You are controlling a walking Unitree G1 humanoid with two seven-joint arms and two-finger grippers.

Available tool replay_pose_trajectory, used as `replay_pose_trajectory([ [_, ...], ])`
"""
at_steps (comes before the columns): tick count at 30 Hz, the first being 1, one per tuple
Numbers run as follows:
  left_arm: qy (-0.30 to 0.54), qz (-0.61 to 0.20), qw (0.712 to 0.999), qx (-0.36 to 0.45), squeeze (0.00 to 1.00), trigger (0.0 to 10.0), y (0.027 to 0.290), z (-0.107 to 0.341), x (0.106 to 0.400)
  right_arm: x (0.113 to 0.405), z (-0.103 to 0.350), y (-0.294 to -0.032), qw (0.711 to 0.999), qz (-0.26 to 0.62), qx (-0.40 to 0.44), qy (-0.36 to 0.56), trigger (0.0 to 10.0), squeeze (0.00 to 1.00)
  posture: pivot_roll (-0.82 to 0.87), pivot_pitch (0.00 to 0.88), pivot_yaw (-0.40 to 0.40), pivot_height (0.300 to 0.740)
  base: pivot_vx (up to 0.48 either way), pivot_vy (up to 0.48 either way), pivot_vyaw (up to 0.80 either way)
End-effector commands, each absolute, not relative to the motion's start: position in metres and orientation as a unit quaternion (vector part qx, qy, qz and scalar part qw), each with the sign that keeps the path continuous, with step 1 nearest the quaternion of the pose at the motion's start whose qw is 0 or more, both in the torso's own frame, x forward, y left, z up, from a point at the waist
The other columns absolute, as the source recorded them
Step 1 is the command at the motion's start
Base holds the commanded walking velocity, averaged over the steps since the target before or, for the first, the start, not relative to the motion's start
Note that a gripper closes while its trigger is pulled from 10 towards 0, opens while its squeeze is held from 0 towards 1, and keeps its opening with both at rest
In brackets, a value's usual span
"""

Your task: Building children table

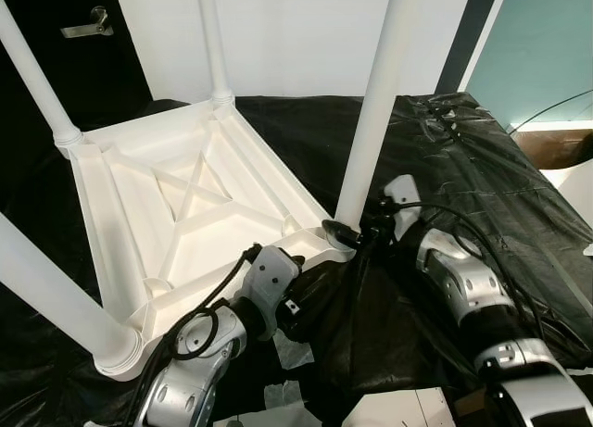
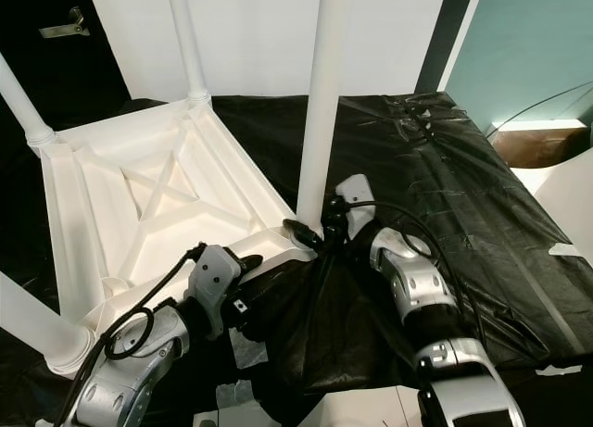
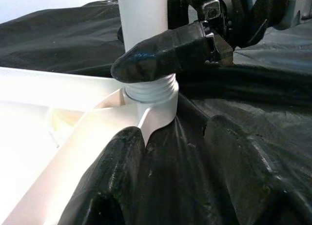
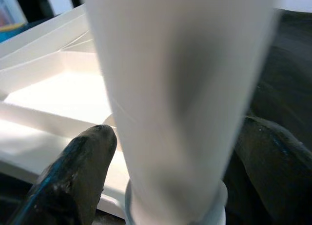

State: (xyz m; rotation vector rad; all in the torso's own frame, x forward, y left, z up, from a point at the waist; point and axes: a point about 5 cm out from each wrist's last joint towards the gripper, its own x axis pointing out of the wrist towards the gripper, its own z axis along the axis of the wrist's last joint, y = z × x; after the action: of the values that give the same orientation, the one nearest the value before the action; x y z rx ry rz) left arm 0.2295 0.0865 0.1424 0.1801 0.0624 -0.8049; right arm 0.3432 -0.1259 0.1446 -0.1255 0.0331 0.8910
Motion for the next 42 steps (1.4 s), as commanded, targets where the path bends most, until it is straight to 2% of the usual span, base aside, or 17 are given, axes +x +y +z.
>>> replay_pose_trajectory([
  [1,0.038,-0.381,0.920,0.086,0.00,10.0,0.087,0.140,0.232,0.344,0.143,-0.124,0.888,0.451,-0.082,0.025,10.0,0.00,0.14,0.010,-0.032,0.740,0.000,0.000,0.00],
  [3,0.037,-0.380,0.920,0.087,0.00,10.0,0.087,0.141,0.232,0.346,0.143,-0.121,0.877,0.470,-0.098,0.030,10.0,0.00,0.14,0.011,-0.038,0.740,0.000,0.000,0.00],
  [4,0.036,-0.379,0.921,0.087,0.00,10.0,0.087,0.141,0.232,0.347,0.143,-0.118,0.867,0.484,-0.113,0.034,5.6,0.00,0.15,0.012,-0.041,0.740,0.000,0.000,0.00],
  [5,0.036,-0.379,0.921,0.087,0.00,10.0,0.087,0.141,0.232,0.347,0.143,-0.118,0.867,0.484,-0.113,0.034,5.6,0.00,0.15,0.012,-0.041,0.740,0.000,0.000,0.00],
  [6,0.037,-0.376,0.922,0.086,0.00,10.0,0.088,0.141,0.232,0.348,0.142,-0.117,0.860,0.492,-0.129,0.037,0.0,0.00,0.15,0.014,-0.044,0.740,0.000,0.000,0.00],
  [12,0.038,-0.371,0.924,0.083,0.00,10.0,0.088,0.141,0.230,0.351,0.139,-0.120,0.851,0.503,-0.141,0.046,0.0,0.00,0.16,0.018,-0.053,0.740,0.000,0.000,0.00],
  [20,0.043,-0.368,0.926,0.077,0.00,10.0,0.088,0.139,0.227,0.350,0.131,-0.129,0.858,0.494,-0.131,0.058,0.0,0.00,0.16,0.027,-0.057,0.740,0.000,0.000,0.00],
  [21,0.044,-0.370,0.925,0.077,0.00,10.0,0.087,0.139,0.226,0.348,0.128,-0.129,0.866,0.483,-0.113,0.060,10.0,0.00,0.16,0.033,-0.051,0.740,0.000,0.000,0.00],
  [28,0.046,-0.373,0.924,0.076,0.00,10.0,0.087,0.138,0.225,0.346,0.125,-0.128,0.885,0.454,-0.087,0.060,10.0,0.00,0.15,0.039,-0.047,0.740,0.000,0.000,0.00],
  [29,0.047,-0.375,0.923,0.075,0.00,10.0,0.086,0.138,0.225,0.345,0.119,-0.127,0.903,0.416,-0.085,0.069,10.0,0.00,0.14,0.042,-0.045,0.740,0.000,0.000,0.00],
  [42,0.045,-0.384,0.920,0.069,0.00,10.0,0.082,0.139,0.225,0.333,0.099,-0.111,0.950,0.294,-0.028,0.096,10.0,0.00,0.13,0.043,-0.040,0.740,0.000,0.000,0.00],
])
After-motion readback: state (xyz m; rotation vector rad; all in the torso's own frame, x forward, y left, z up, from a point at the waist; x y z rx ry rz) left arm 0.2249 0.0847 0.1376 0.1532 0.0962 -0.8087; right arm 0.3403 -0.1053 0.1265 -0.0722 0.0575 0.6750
